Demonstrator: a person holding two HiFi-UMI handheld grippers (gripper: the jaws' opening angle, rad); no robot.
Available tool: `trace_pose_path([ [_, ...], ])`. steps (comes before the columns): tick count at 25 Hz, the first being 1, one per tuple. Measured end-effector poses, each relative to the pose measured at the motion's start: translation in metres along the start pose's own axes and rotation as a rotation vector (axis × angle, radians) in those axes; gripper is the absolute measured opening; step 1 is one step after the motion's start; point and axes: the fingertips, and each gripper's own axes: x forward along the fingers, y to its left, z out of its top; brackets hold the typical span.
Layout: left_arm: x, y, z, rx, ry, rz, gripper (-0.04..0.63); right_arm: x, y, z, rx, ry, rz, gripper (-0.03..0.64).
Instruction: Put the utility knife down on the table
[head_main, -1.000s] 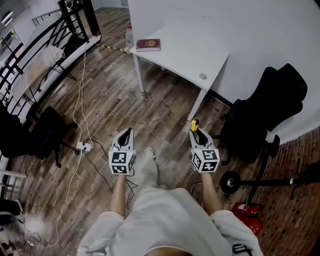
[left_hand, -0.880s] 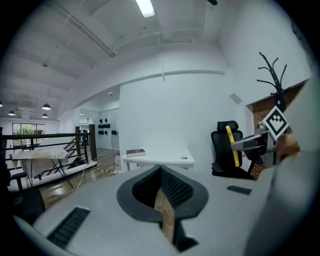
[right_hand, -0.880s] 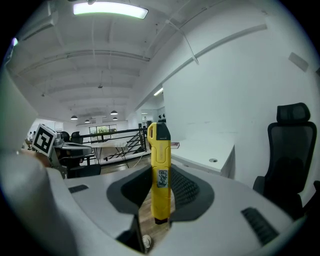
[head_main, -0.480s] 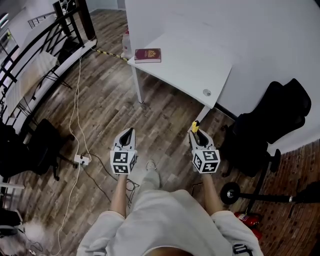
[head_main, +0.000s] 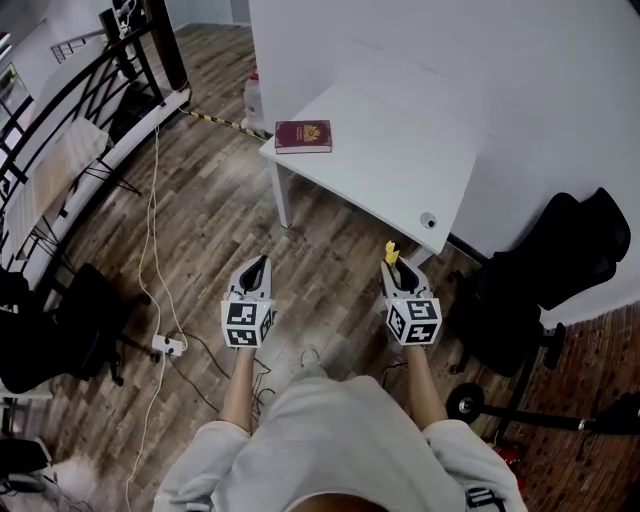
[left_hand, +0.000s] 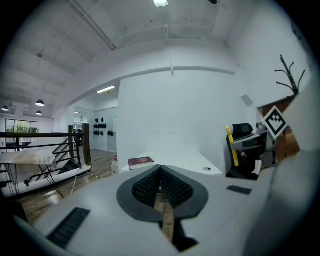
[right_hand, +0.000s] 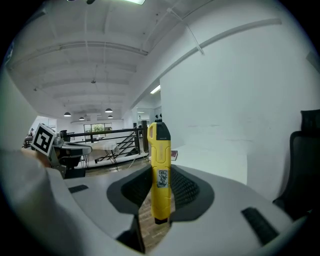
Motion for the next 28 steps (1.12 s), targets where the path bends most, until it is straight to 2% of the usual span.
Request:
trace_pose_path([
  [9, 0.068, 0.045, 0.014, 0.003, -0.002, -0.036, 0.006, 0.067, -0.011, 0.023, -0.002, 0.002, -0.035, 0.109],
  [19, 0.113, 0.057, 0.019, 0.020, 0.007, -0.079, 0.006, 0.102, -0.025, 0.023, 0.015, 0.016, -0.064, 0.109],
  [28, 0.159, 0.066, 0.021, 0.019, 0.013, -0.078, 0.006, 0.142, -0.049, 0.021, 0.023, 0.029, -0.061, 0.109],
])
